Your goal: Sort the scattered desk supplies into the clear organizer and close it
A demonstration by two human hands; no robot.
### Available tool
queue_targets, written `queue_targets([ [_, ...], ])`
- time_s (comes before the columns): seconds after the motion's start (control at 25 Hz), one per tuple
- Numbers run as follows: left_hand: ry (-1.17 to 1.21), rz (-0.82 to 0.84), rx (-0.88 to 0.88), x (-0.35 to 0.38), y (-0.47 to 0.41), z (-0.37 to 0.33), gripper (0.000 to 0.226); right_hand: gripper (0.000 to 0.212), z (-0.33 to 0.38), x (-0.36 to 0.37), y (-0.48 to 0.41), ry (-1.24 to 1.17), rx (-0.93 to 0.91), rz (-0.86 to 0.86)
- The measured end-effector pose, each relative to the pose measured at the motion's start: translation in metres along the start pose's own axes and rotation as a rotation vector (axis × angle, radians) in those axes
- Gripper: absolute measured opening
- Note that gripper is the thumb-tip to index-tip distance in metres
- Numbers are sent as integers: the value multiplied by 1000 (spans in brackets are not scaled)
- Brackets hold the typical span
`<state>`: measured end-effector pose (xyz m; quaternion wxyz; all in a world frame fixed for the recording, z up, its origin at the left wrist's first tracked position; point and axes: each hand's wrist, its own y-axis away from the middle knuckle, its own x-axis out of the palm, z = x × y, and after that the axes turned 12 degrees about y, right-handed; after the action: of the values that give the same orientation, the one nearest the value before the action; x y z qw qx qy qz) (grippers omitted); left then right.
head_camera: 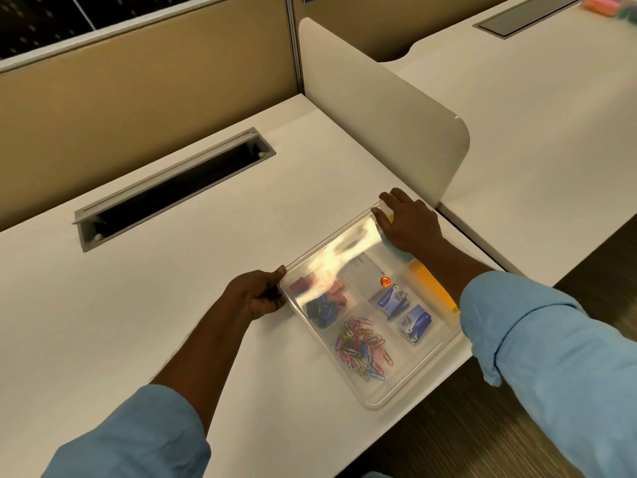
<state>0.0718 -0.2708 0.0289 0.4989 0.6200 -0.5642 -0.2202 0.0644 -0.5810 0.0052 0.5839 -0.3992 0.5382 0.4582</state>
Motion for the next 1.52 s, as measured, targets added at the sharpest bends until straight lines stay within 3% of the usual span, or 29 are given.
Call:
queue_targets([
  [0.16,1,-14,21,1,-1,2,13,47,11,-5,-19,-185,110,-65],
  [0.36,-7,-51,69,2,-3,3,12,42,-2,-30,-50,-636,410,372],
  [0.48,6,-39,44,1,-2,4,14,64,-12,-34,-56,-688,449,496],
  [0.64,26,-40,19,1,-4,2,16,49,-15,-32,-58,-773,443,485],
  [0.76,6,-48,24,2,-2,0,15,55,-13,-36,-61,-740,483,502],
  [0.92,-15,-42,9,3,0,-1,13,61,-13,-31,-60,-740,483,469],
  [1.08,-99,-56,87,5,9,-1,9,40,-6,-24,-52,-770,398,292],
  [1.2,-301,-77,349,12,17,10,12,32,-2,-16,-39,-641,278,61],
  [1.32,-569,-164,725,16,23,28,15,40,7,-10,-25,-232,194,-97],
  [1.4,-716,-194,851,16,25,35,23,45,8,-15,-23,-20,189,-171],
  [1.52,-823,-216,986,8,27,31,33,48,23,-37,-18,75,155,-271],
])
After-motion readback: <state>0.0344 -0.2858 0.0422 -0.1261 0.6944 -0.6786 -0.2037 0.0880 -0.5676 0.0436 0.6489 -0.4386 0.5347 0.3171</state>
